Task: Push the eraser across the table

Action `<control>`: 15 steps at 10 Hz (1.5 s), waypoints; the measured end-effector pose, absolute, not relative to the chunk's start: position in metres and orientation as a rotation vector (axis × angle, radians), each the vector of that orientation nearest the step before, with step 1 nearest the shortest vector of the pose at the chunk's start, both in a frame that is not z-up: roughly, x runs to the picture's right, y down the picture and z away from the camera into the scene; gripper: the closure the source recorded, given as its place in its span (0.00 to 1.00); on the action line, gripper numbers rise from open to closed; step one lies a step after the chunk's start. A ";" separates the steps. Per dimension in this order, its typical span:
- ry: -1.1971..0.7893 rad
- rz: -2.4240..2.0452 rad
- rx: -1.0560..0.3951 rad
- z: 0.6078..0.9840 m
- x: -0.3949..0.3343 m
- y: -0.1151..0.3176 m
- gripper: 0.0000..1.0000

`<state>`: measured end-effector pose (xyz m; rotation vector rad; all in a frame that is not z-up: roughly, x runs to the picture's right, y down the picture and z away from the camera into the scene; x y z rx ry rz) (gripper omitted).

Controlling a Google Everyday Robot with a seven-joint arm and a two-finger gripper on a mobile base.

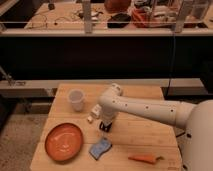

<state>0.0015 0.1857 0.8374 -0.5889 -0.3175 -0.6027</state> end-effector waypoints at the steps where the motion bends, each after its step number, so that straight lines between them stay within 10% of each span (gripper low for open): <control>1: -0.319 -0.594 -0.590 0.839 0.001 0.187 1.00; 15: -0.329 -0.570 -0.585 0.844 -0.002 0.179 1.00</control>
